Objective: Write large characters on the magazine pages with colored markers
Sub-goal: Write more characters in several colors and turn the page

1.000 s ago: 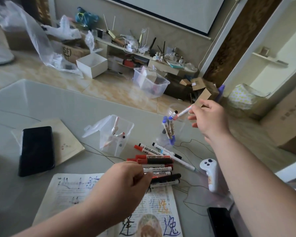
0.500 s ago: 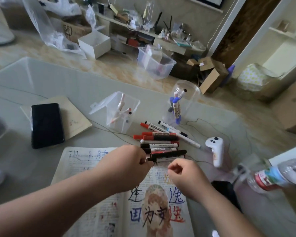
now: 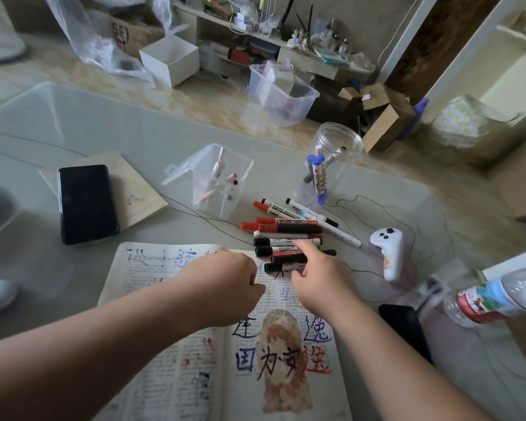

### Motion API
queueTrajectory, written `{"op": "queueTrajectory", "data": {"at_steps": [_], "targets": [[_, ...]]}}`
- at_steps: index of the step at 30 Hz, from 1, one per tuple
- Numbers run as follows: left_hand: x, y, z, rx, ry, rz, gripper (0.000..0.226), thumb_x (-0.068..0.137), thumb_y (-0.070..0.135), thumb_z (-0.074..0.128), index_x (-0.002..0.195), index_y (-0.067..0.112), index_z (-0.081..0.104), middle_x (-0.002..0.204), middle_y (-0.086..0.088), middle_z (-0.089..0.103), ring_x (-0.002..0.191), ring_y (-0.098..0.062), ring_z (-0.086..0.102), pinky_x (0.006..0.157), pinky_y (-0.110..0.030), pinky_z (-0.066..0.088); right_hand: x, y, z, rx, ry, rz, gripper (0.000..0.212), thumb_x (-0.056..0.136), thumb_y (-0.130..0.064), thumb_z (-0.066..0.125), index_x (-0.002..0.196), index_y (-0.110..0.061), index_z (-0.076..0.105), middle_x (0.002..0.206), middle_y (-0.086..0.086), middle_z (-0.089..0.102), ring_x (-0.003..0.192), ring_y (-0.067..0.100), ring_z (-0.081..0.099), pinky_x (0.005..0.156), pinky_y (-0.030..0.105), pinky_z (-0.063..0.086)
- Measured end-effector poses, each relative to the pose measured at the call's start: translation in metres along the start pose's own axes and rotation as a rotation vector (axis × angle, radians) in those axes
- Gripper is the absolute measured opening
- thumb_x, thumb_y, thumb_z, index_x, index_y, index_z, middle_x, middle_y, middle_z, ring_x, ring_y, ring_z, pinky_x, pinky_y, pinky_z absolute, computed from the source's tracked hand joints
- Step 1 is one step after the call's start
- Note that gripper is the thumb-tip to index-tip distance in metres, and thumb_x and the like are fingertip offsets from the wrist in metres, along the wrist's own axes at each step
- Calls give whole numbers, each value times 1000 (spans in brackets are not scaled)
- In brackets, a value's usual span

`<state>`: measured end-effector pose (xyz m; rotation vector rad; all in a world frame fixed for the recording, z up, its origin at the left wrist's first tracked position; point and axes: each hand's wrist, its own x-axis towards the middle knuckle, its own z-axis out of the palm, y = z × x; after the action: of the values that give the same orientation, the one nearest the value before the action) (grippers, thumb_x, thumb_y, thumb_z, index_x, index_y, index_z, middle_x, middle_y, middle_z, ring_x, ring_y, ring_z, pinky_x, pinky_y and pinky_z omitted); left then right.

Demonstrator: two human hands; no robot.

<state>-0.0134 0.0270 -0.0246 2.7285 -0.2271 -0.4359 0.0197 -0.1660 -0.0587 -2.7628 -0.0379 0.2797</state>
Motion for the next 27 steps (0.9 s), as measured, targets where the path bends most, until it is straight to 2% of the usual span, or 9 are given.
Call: {"op": "queueTrajectory", "data": {"at_steps": [5,7,9,12,14,15,18,23,27], "targets": [[-1,-4,3,75,-153,-6,32,95,48,52,77,21,49,79,7,53,76,-19,54,63,-30,41,8,1,6,-14,1,12,35,94,-21,54,127,-34,55,82,-9,61,74,19,59,62,28,42],[-3,-6,5,117,-218,10,20,94,39,53,85,21,53,84,5,55,79,-19,55,64,-30,43,9,1,8,36,35,-6,36,94,-21,57,127,-36,56,79,-10,59,70,16,58,62,27,44],[-6,-7,6,178,-263,33,12,91,26,53,99,18,57,99,0,58,85,-20,54,67,-30,43,8,1,9,51,85,-46,41,94,-20,60,132,-36,54,77,-10,60,70,15,58,63,27,44],[-10,-8,4,225,-339,45,32,86,10,53,118,16,51,123,-8,52,92,-20,48,71,-29,40,8,3,11,7,147,-119,21,94,-19,61,113,-28,59,69,-10,55,66,14,54,60,28,39],[-10,-9,2,226,-360,53,46,84,5,55,128,16,47,129,-9,50,92,-19,46,70,-28,40,6,2,10,-68,140,-135,13,94,-21,59,104,-27,64,74,-11,56,73,19,56,61,28,41],[-10,-10,3,231,-362,56,51,83,4,57,131,17,46,131,-8,49,93,-19,46,70,-27,40,6,2,10,-95,129,-134,16,94,-22,58,105,-29,68,81,-10,61,79,21,59,64,29,44],[-8,-13,6,252,-354,68,56,83,6,62,134,21,45,132,-7,49,93,-19,45,72,-28,41,5,2,8,-133,97,-104,26,94,-25,56,114,-31,71,103,-7,72,94,23,65,76,32,54],[-8,-15,11,261,-341,80,56,83,7,59,135,23,44,129,-6,46,96,-18,46,71,-29,41,10,-2,5,-274,39,-68,14,93,-26,53,99,-27,66,98,-4,69,85,24,60,70,31,49],[-6,-14,11,238,-262,81,50,87,27,62,135,25,48,131,-2,50,109,-21,55,78,-30,46,9,-5,3,-292,34,-149,5,87,-24,58,92,-23,60,101,-5,55,97,19,52,73,31,42]]}}
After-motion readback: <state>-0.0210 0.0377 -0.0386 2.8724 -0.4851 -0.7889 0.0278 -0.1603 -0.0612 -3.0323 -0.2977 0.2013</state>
